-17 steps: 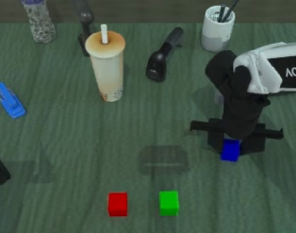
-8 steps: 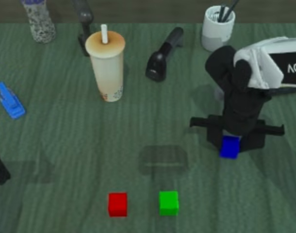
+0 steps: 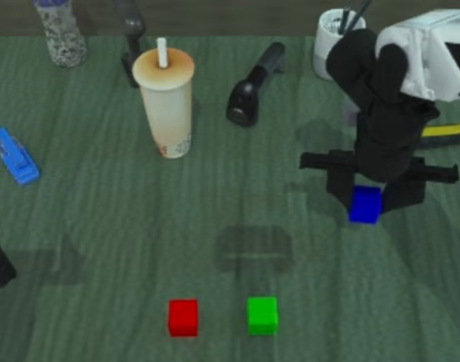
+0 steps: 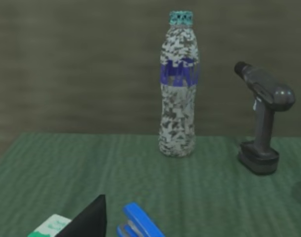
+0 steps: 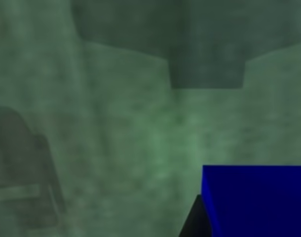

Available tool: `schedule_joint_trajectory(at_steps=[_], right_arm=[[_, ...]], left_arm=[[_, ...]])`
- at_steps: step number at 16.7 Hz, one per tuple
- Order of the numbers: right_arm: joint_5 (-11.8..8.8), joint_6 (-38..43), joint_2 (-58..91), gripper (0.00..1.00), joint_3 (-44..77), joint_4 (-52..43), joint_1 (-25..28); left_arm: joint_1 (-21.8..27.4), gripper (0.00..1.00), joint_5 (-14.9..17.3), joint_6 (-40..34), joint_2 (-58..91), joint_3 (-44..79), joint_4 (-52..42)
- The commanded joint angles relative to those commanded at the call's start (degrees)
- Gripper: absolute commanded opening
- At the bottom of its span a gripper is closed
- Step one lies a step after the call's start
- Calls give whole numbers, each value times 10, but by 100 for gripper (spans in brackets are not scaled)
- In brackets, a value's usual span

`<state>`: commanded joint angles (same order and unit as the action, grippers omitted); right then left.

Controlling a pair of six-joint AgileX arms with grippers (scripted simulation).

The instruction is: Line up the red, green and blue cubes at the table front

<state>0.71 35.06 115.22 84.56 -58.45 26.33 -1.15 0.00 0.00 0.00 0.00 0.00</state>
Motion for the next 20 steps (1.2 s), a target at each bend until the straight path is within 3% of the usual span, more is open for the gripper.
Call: schedule_joint_trajectory(at_steps=[5, 14, 20], right_arm=[[0, 11, -15, 0, -19, 2, 19], [-1, 99, -159, 0, -163, 5, 186], [-1, 100, -156, 0, -171, 15, 187]], left_arm=[[0, 100, 0, 0, 0, 0, 0], [0, 100, 0, 0, 0, 0, 0], [0, 100, 0, 0, 0, 0, 0]])
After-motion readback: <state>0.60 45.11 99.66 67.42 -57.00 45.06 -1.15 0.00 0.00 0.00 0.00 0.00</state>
